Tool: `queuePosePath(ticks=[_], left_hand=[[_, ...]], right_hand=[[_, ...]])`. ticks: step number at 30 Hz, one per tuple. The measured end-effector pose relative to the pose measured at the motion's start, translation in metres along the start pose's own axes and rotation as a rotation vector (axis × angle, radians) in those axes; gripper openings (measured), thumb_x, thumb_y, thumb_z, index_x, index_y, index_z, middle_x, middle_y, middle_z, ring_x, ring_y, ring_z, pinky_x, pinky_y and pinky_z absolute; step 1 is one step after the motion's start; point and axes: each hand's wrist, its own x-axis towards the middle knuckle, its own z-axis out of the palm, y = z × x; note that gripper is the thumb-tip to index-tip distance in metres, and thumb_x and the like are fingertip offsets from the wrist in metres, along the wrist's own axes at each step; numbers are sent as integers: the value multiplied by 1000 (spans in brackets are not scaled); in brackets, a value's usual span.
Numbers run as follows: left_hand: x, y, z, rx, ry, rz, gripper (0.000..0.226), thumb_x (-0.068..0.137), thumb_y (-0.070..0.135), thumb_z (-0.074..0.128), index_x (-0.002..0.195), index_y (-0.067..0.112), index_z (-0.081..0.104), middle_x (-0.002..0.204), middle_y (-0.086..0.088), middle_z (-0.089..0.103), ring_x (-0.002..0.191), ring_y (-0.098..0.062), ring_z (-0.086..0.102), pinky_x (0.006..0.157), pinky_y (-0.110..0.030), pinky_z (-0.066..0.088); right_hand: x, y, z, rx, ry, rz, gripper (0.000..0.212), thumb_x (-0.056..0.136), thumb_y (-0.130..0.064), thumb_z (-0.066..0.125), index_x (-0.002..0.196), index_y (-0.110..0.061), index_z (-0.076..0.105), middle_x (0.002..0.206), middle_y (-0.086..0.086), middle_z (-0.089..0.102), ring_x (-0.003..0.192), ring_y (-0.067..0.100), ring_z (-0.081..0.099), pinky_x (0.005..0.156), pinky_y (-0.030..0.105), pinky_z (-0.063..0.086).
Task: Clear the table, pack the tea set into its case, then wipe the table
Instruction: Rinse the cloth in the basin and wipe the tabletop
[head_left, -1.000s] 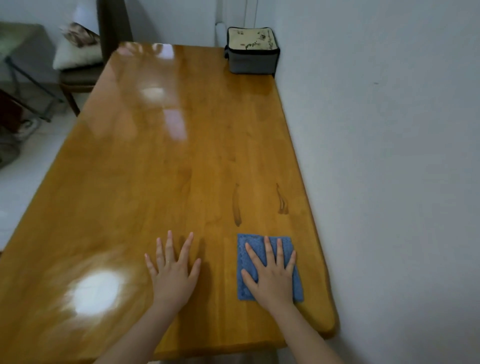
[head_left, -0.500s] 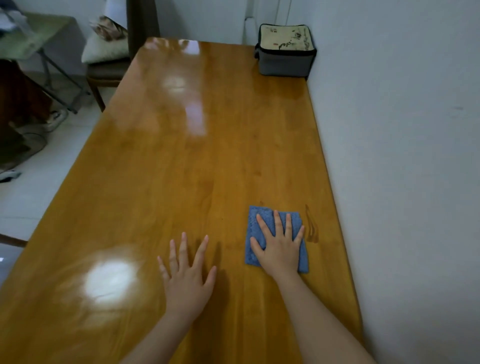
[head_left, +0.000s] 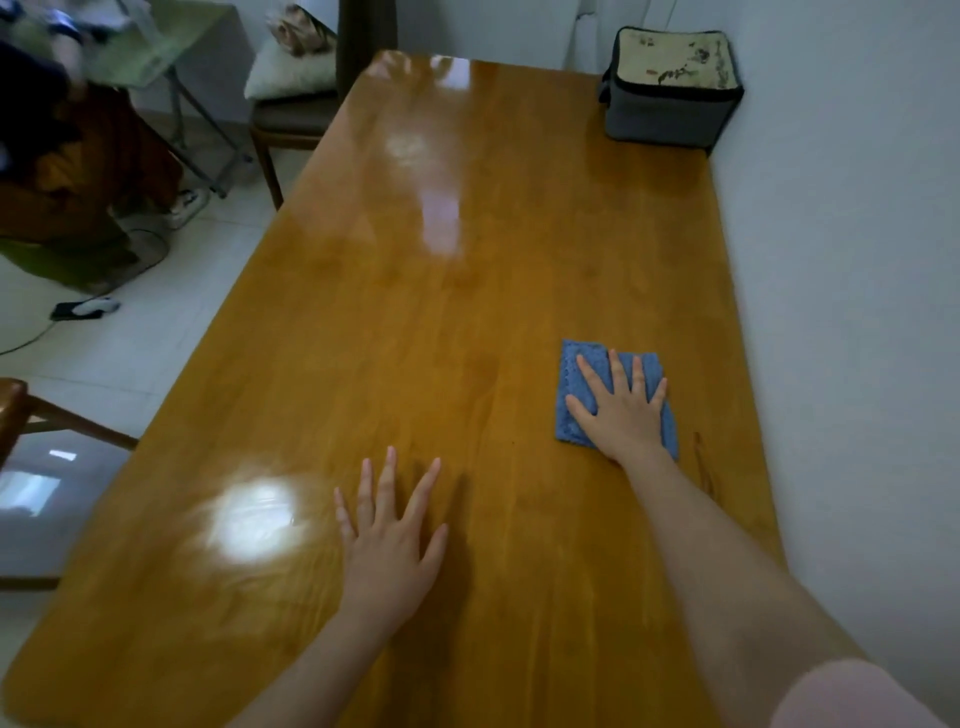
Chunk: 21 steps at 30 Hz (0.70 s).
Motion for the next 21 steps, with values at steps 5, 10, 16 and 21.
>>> queuePosePath(ticks=[5, 10, 16, 21], left_hand=[[-3, 7, 4, 16, -35, 39, 68, 86, 60, 27, 151, 46, 10, 162, -5, 5, 148, -32, 3, 114, -63, 10], [-12, 17, 9, 10, -64, 35, 67, 85, 65, 16, 150, 50, 4, 162, -2, -2, 148, -28, -5, 115, -56, -6], [-34, 35, 6, -44, -109, 49, 72, 78, 68, 5, 148, 51, 2, 162, -1, -6, 148, -26, -11, 115, -55, -7], [-50, 40, 9, -65, -102, 56, 70, 81, 67, 11, 149, 51, 7, 162, 0, 0, 149, -25, -4, 116, -55, -3]], right_hand=[[-57, 0, 24, -27, 51, -60, 67, 89, -73, 3, 150, -47, -9, 163, -2, -9, 148, 28, -16, 114, 61, -12], [-129, 8, 55, 5, 102, -102, 66, 94, -70, 13, 153, -41, 13, 162, 1, 14, 149, 31, 7, 113, 63, 3], [-211, 35, 83, 38, 148, -11, 66, 91, -66, 32, 152, -40, 24, 159, 0, 25, 147, 30, 18, 110, 67, 8], [-227, 51, 82, 60, 136, 52, 67, 90, -67, 32, 151, -40, 25, 156, 1, 33, 144, 33, 26, 110, 66, 12]])
